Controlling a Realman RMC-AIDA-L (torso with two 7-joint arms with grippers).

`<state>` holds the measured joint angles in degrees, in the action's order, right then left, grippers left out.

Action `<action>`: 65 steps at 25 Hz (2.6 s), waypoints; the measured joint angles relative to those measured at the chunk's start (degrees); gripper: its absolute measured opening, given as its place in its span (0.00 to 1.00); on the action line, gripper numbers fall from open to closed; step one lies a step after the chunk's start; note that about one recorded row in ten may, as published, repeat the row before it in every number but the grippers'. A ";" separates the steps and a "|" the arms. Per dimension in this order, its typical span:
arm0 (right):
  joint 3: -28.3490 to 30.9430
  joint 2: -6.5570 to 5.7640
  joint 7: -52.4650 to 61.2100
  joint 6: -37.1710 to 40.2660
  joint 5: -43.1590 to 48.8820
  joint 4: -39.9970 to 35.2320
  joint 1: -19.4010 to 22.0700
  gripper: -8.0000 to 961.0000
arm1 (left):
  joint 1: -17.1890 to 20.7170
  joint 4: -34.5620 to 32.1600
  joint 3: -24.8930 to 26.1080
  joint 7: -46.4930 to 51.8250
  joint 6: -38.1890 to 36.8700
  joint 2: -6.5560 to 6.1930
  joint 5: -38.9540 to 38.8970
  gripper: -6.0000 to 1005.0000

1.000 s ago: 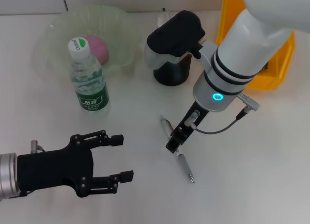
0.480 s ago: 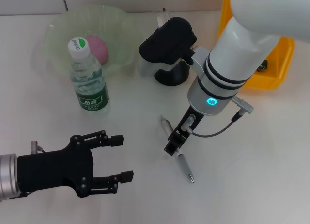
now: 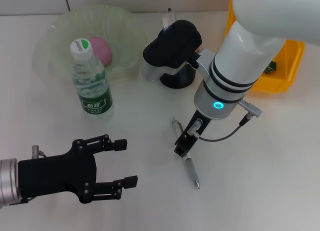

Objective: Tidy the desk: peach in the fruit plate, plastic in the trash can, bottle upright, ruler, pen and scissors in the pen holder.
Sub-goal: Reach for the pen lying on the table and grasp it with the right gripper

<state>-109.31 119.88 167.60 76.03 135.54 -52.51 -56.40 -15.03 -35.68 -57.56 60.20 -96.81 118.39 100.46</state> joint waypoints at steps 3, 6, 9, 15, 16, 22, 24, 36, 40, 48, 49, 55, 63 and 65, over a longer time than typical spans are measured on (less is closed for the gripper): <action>-0.02 0.00 0.00 0.00 -0.07 0.04 -0.01 0.39 | 0.00 0.00 -0.02 0.00 0.00 0.00 0.00 0.81; -0.03 0.00 0.00 0.02 -0.09 -0.25 -0.03 0.39 | -0.04 0.00 0.00 0.00 0.00 0.00 0.00 0.81; -0.03 0.00 0.00 0.39 -0.10 -0.65 -0.03 0.39 | -0.06 0.00 0.05 0.00 0.00 0.00 0.00 0.81; -0.65 -0.01 0.51 0.35 -0.43 0.85 -0.93 0.23 | -0.04 0.00 0.05 0.00 0.12 0.00 0.00 0.81; -0.65 -0.01 0.51 0.35 -0.43 0.85 -0.93 0.22 | -0.04 0.00 0.05 0.00 0.12 0.00 0.00 0.81; 0.05 0.00 1.13 1.51 -0.48 -0.65 -0.20 0.23 | -0.01 0.00 0.00 0.00 0.13 0.00 0.00 0.81; 0.57 0.00 1.56 1.74 -0.24 -1.09 0.15 0.25 | -0.03 0.00 -0.02 0.00 0.13 0.00 0.00 0.81; 1.30 0.00 1.76 1.60 -0.22 0.80 -0.09 0.45 | -0.09 0.00 -0.01 0.00 0.13 0.00 0.00 0.81; 0.92 0.00 1.77 1.56 -0.20 1.07 -0.42 0.40 | -0.09 0.00 -0.01 0.00 0.13 0.00 0.00 0.81; 0.63 0.00 1.76 1.50 -0.36 3.37 -1.53 0.27 | -0.12 0.00 -0.28 0.00 0.54 0.00 0.00 0.81; 0.62 0.00 1.76 1.49 -0.38 3.37 -1.54 0.27 | -0.14 0.00 -0.28 0.00 0.54 0.00 0.00 0.81; 0.37 0.00 1.76 1.80 -0.18 2.33 -1.42 0.27 | -0.17 0.00 -0.26 0.00 0.57 0.00 0.00 0.81; -0.45 0.00 1.76 2.19 -0.22 2.85 -2.11 0.18 | -0.18 0.00 -0.09 0.00 0.57 0.00 0.00 0.81; -0.58 0.00 1.66 2.67 -0.23 2.83 -2.27 0.17 | -0.18 0.00 -0.10 0.01 0.57 0.00 0.00 0.81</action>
<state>-109.89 119.88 169.26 78.70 135.31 -49.68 -58.67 -15.21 -35.68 -57.65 60.21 -96.23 118.39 100.45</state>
